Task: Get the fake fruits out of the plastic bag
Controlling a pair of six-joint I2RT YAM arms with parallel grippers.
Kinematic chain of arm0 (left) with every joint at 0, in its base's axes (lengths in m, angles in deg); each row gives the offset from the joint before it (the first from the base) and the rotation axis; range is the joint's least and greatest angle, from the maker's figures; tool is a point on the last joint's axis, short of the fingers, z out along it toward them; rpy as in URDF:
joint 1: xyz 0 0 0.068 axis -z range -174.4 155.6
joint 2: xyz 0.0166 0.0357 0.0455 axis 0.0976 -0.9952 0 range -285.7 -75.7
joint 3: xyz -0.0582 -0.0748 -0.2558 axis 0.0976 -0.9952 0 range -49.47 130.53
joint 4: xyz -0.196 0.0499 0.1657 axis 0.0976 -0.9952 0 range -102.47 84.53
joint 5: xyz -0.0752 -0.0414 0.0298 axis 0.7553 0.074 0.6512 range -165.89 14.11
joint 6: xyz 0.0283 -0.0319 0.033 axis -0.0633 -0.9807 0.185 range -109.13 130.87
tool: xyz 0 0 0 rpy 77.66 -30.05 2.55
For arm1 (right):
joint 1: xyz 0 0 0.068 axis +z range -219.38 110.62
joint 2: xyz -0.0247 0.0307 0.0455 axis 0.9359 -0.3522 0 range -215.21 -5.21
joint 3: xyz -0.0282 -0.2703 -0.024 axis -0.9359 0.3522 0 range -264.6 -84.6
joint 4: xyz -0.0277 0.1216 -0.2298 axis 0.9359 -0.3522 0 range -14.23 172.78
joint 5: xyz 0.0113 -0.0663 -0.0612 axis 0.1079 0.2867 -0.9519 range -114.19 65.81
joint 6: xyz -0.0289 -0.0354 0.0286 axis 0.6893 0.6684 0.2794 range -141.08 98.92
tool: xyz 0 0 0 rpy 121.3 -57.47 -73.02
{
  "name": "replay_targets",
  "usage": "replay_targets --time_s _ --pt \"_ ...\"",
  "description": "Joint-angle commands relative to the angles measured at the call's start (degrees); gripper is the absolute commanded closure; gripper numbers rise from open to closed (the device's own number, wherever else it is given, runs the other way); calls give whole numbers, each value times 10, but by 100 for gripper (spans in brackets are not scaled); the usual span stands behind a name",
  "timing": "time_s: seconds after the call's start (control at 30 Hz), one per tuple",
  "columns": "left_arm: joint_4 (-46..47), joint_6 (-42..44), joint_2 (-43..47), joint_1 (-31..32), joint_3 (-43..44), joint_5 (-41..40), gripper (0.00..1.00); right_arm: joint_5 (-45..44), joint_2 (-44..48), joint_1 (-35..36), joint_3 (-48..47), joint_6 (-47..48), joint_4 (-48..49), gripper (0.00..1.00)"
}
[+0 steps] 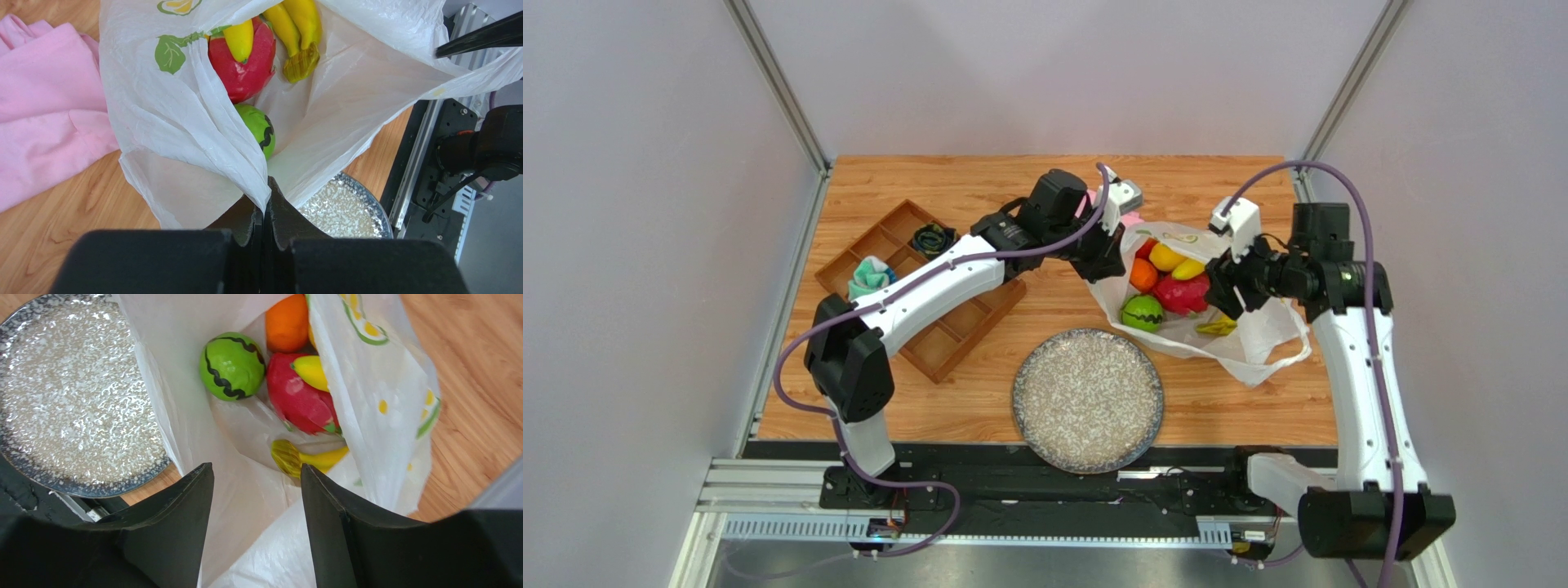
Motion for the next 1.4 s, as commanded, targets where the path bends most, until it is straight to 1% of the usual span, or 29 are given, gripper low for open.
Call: replay_targets --time_s 0.0,0.07,0.17,0.23,0.3,0.37,0.53,0.57,0.67,0.73,0.77,0.8,1.03,1.2,1.27,1.3,1.33,1.37 --pt "-10 -19 9 0 5 13 100 41 -65 46 -19 32 43 44" --pt "-17 -20 13 -1 3 7 100 38 -97 64 -26 78 40 43" --pt "-21 -27 22 -8 -5 1 100 42 -133 76 -45 130 23 37" --pt "-19 -35 30 -18 -16 7 100 51 -167 85 -44 149 32 33" --pt "-18 -39 33 -23 -25 20 100 38 -190 99 -36 158 58 29" --pt "-24 -44 34 -28 -28 28 100 40 -225 106 -33 161 85 28" --pt "-27 -46 36 -40 -45 45 100 53 -301 111 -43 192 73 27" --pt "-27 -44 34 -42 -48 50 100 50 -306 114 -42 195 78 20" --pt "-28 -35 30 -50 -52 69 100 41 -333 119 -46 197 93 17" --pt "-33 -32 27 -49 -52 76 100 42 -348 120 -51 202 87 12" --pt "-34 -32 27 -50 -52 77 100 43 -362 120 -56 204 83 1" --pt "-33 -33 26 -50 -53 77 100 43 -368 120 -57 206 81 0" --pt "-28 -41 23 -50 -62 88 100 37 -402 133 -55 204 88 0" --pt "-28 -39 24 -49 -59 89 100 1 -432 148 -58 190 96 0" --pt "-27 -38 23 -49 -58 88 100 -7 -435 149 -63 177 104 10" --pt "-27 -35 24 -49 -58 87 100 -10 -436 149 -65 171 104 17" --pt "-28 -34 25 -49 -57 86 100 -13 -436 149 -73 168 102 27" --pt "-29 -32 25 -49 -59 84 100 -17 -436 148 -83 165 85 41"
